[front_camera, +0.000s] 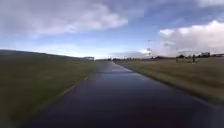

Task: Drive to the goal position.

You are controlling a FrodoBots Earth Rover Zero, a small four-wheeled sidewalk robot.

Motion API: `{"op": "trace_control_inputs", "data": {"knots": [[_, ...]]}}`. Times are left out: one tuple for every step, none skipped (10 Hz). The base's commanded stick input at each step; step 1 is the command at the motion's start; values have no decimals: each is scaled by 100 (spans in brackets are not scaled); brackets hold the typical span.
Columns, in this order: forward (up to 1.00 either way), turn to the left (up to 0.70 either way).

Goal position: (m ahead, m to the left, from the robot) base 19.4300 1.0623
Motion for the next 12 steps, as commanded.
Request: {"op": "trace_control_inputs", "data": {"knots": [[100,0],[100,0],[100,0],[100,0],[100,0],[100,0],[100,0],[100,0],[100,0],[100,0],[100,0],[100,0]]}}
